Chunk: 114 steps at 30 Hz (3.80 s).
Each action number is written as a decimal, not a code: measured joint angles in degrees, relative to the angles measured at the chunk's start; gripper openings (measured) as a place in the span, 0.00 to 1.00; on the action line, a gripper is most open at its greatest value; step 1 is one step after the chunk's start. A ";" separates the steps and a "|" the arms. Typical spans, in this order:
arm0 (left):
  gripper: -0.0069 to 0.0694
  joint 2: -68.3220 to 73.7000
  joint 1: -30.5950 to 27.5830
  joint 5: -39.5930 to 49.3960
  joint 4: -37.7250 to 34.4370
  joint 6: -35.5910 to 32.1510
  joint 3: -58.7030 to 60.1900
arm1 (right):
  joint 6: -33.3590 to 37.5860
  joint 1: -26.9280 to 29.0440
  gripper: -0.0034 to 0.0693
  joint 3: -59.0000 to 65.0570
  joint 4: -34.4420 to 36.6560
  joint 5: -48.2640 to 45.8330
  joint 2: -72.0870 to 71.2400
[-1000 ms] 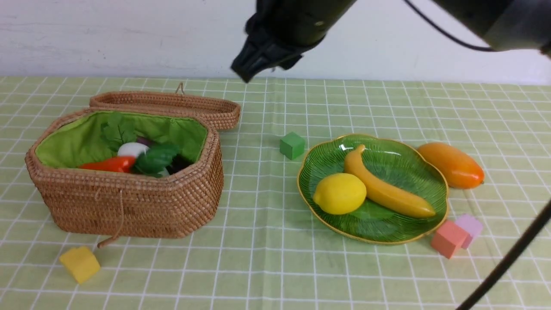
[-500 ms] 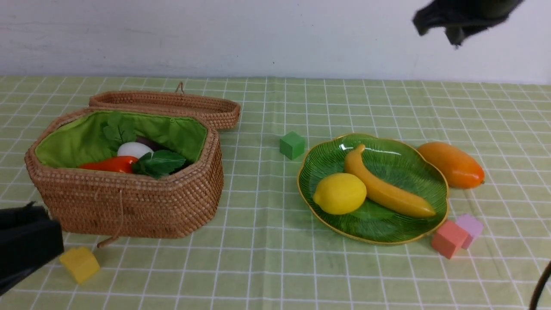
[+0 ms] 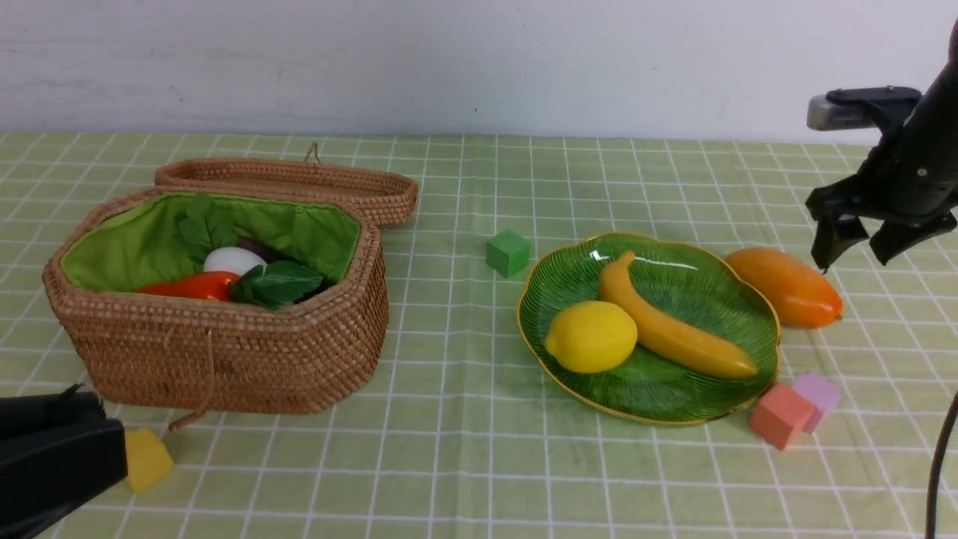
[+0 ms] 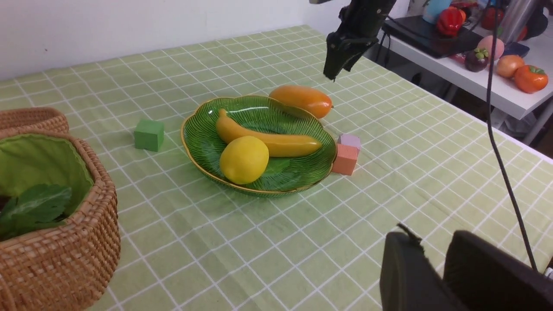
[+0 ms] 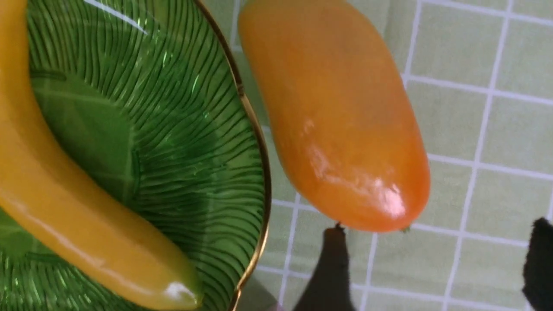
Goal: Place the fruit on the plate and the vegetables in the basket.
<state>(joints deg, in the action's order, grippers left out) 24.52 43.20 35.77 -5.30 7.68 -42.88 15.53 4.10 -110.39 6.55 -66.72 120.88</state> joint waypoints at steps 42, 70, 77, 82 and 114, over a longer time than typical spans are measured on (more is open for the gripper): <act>0.28 0.00 0.00 0.07 -3.90 -0.17 0.00 | 6.75 -1.44 0.81 0.00 0.42 15.33 11.32; 0.29 0.00 0.00 -12.74 0.96 -0.32 0.00 | 2.98 -11.14 0.81 4.23 11.35 -0.15 -3.45; 0.29 0.00 0.00 -12.74 0.96 -0.38 0.00 | 2.13 -11.47 0.86 4.68 9.88 1.06 0.34; 0.29 0.00 0.00 -12.69 0.96 -0.38 0.00 | 1.19 -11.47 0.98 4.68 9.76 0.63 -0.40; 0.07 -25.17 0.00 -22.29 9.30 11.68 28.09 | -21.41 -11.47 0.08 65.25 1.01 -1.72 -89.57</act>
<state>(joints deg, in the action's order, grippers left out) -0.65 43.20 13.49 4.01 19.36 -14.78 -5.88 -7.37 -45.15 7.56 -68.44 31.31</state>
